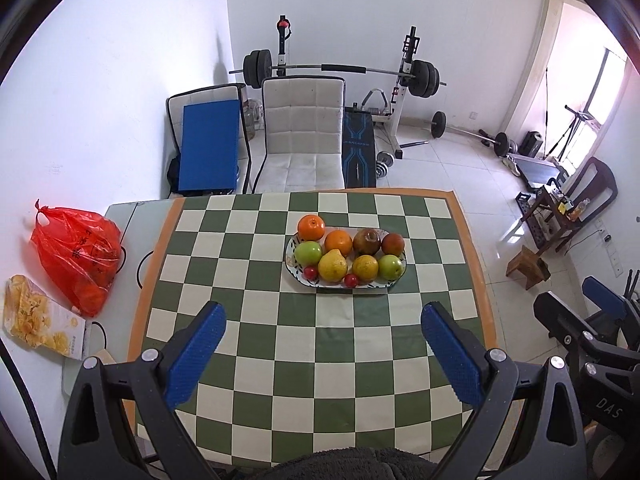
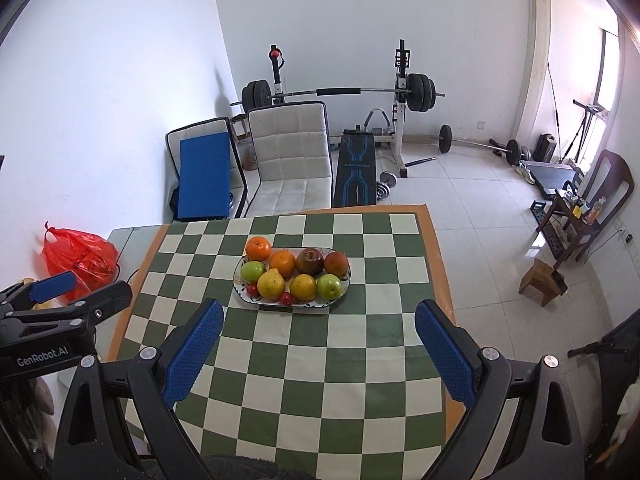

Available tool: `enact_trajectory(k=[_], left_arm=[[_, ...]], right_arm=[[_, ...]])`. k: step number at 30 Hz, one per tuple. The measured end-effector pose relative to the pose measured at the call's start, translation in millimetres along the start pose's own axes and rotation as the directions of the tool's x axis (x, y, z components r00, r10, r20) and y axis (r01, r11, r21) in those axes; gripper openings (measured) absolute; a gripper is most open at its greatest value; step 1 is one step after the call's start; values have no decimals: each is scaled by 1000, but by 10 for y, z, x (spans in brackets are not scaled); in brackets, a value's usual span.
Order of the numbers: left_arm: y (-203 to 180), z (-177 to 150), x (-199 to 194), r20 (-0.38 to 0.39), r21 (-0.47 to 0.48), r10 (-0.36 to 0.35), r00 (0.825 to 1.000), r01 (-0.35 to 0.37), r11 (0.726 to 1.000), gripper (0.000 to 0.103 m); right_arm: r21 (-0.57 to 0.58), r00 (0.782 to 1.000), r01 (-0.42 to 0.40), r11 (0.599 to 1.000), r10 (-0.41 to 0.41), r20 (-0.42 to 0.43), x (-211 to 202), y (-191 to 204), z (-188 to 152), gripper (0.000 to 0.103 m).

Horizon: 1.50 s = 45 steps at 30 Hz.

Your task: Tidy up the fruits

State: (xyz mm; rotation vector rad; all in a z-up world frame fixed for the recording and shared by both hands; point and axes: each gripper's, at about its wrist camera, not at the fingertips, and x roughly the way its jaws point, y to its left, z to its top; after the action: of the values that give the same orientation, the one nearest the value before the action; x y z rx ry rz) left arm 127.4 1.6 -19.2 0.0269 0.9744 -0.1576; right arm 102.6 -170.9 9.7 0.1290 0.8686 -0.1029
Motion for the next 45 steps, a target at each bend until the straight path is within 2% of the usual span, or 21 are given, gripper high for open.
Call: enact_trajectory(k=[11, 19, 26, 36, 45], left_arm=[[-7, -58, -93, 13, 3, 0, 1000, 0, 1000, 100], [-24, -21, 80, 28, 0, 7, 1000, -7, 1000, 100], [-32, 75, 435, 32, 1, 37, 999, -37, 999, 103], [-27, 132, 981, -12, 4, 84, 996, -84, 996, 103], [-48, 134, 1223, -36, 12, 108, 993, -108, 994, 103]], right_arm=[[1, 1000, -13, 1000, 13, -4, -63, 34, -31, 99], [11, 1000, 4, 1000, -4, 21, 90, 7, -18, 100], [19, 999, 43, 999, -43, 27, 511, -97, 9, 101], [11, 996, 81, 997, -81, -29, 1242, -224, 25, 101], [6, 995, 77, 997, -77, -63, 1552, -250, 39, 101]])
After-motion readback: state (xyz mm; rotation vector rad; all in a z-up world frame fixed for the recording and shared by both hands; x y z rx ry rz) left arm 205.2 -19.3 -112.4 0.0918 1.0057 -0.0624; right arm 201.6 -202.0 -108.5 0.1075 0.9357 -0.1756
